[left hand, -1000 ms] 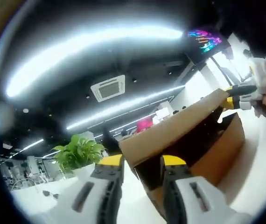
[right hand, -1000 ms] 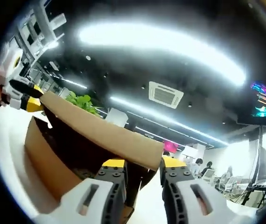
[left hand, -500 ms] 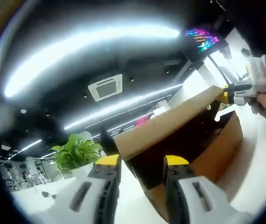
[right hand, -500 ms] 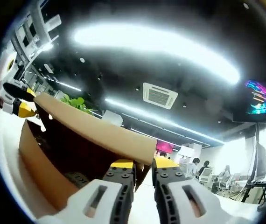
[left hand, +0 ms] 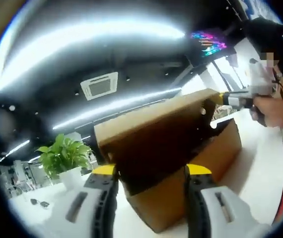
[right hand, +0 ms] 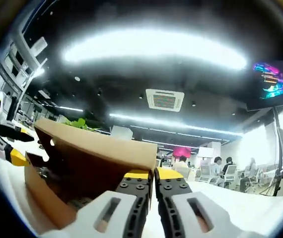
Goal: Operate the shoe box by opening the lid, removing the specified soft item, and placing it in the target area until the item is outside and the box remains undamaged.
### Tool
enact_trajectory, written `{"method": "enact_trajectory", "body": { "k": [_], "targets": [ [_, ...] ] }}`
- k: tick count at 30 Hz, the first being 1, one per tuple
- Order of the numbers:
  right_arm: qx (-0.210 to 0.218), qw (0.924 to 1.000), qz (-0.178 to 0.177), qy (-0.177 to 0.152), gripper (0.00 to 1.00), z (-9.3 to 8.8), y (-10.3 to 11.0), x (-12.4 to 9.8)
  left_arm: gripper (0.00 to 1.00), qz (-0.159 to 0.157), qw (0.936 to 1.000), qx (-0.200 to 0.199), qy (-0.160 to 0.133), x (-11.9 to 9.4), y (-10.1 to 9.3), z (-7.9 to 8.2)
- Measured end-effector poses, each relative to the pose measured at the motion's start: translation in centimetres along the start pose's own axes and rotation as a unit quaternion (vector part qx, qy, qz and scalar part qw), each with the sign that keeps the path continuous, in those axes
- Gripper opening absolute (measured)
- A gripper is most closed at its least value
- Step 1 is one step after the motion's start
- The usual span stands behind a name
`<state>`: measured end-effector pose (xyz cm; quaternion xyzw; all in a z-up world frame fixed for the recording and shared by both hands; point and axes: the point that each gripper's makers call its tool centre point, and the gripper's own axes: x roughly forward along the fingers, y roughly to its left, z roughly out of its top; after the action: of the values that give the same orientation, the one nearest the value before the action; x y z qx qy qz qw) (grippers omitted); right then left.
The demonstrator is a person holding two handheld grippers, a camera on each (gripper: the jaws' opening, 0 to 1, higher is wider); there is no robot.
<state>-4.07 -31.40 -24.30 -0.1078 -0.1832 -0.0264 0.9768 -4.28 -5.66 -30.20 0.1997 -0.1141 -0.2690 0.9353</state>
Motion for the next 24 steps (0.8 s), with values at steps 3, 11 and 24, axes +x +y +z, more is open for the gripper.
{"method": "enact_trajectory", "body": {
  "k": [3, 11, 24],
  "targets": [
    [-0.003, 1.0, 0.001, 0.0, 0.01, 0.0, 0.0, 0.1, 0.53, -0.016, 0.9993, 0.029, 0.014, 0.2, -0.5, -0.3],
    [-0.013, 0.9999, 0.007, 0.004, 0.01, 0.2, 0.0, 0.4, 0.59, -0.075, 0.9958, 0.032, 0.04, 0.5, -1.7, -0.7],
    [-0.02, 0.9996, 0.009, 0.015, 0.01, -0.2, 0.0, 0.6, 0.44, -0.149, 0.9847, 0.056, 0.072, 0.6, -2.2, -2.2]
  ]
}}
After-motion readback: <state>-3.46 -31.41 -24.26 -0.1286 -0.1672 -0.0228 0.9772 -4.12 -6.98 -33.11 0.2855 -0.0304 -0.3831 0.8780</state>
